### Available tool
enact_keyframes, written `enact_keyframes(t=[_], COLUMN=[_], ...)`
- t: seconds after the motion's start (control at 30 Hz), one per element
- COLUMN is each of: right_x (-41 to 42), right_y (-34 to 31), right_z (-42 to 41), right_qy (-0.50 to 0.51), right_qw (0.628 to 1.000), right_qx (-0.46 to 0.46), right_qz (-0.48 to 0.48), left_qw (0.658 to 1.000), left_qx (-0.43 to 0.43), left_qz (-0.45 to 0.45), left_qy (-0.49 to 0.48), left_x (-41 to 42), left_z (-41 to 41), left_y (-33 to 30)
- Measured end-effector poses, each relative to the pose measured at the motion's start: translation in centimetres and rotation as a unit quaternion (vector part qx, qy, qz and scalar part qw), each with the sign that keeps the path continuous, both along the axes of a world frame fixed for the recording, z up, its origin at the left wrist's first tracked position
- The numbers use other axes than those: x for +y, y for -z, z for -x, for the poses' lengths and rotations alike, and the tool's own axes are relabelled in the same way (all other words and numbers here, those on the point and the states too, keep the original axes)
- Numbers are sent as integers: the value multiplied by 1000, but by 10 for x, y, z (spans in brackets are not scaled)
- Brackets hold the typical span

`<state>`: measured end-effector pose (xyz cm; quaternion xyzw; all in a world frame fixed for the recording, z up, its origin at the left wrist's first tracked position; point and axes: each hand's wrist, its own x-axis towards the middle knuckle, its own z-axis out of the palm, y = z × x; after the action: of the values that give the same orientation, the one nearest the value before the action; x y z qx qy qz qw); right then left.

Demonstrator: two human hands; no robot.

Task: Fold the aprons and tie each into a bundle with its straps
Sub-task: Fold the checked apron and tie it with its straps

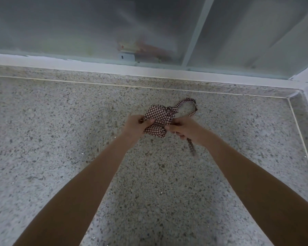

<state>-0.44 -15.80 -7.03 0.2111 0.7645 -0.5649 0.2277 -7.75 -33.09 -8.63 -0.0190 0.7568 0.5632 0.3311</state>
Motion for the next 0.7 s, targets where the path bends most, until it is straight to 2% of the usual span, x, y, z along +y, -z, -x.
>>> enact_keyframes(t=[0.07,0.17,0.2,0.27,0.3,0.33,0.4,0.43,0.53,0.7], right_x=[-3,-14,-18,-24,-27,-29,-31,-31,-31,-39], right_y=[10,26,33,44,48,50,49,47,44,46], right_z=[-1,-3,-3,-4,-5,-6,-9,-11,-19,-27], right_qy=[-36,-43,-37,-16,1,22,80,117,231,358], right_qw=[998,990,989,988,988,988,990,989,972,903], right_qx=[-3,4,-5,-26,-34,-37,-31,-27,-36,-58], right_qz=[-57,-132,-140,-153,-152,-145,-116,-90,29,229], left_qw=[995,966,952,892,859,837,809,807,835,881], left_qx=[50,118,143,286,367,427,458,444,372,304], left_qz=[87,227,268,344,332,280,185,176,209,187], left_qy=[14,17,16,71,127,196,318,348,348,312], left_x=[-5,-14,-17,-19,-17,-15,-9,-7,-2,6], left_z=[-4,-13,-17,-22,-23,-23,-20,-19,-19,-12], left_y=[15,30,34,42,44,46,52,53,51,54])
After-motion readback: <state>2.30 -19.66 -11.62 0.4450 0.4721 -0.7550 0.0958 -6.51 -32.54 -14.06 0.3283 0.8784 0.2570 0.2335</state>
